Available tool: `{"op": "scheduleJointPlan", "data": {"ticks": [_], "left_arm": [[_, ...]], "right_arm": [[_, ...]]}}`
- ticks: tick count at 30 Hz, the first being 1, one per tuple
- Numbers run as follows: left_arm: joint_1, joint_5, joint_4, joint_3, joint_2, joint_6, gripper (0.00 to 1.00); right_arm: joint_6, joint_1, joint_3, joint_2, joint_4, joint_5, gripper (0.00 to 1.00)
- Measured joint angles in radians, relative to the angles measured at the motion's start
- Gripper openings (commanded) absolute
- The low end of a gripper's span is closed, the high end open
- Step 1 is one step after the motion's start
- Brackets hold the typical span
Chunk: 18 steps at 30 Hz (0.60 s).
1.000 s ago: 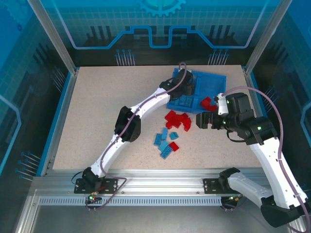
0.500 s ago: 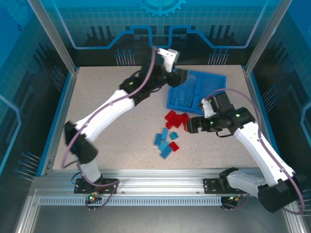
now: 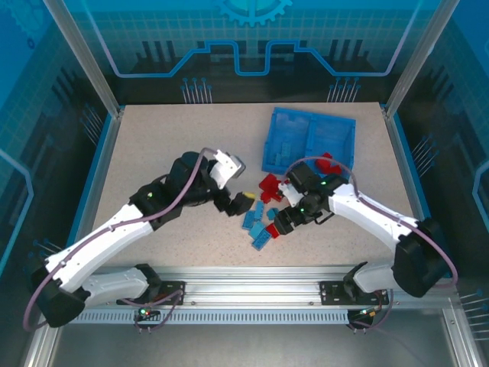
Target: Sort the legos into containers by color
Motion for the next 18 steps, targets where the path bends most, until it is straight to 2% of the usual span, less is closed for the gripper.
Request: {"op": "scheduleJointPlan", "data": {"ticks": [3,6,13,18], "left_arm": [[-0.001,0.01,-0.032,-0.074,-0.097,0.0,0.99],[-0.001,0.014,-0.034,-0.143,-0.18,-0.001,0.99],[-0.001,0.005,-0.029,-0.203,-0.242,0.0,0.99],[-0.001,-0.006,-0.022,-0.203,-0.242,0.0,0.99]], "right_arm": [[-0.01,0.05,0.001,0.078,0.024,0.042,0.78],[-0.005,0.078,0.0,0.128,0.056,0.051,0.76],[0.001,0.146,-0.002,0.202,0.119,0.058,0.7],[0.011,0.158,-0.001,0.274,0.126,0.059,0.55]]}}
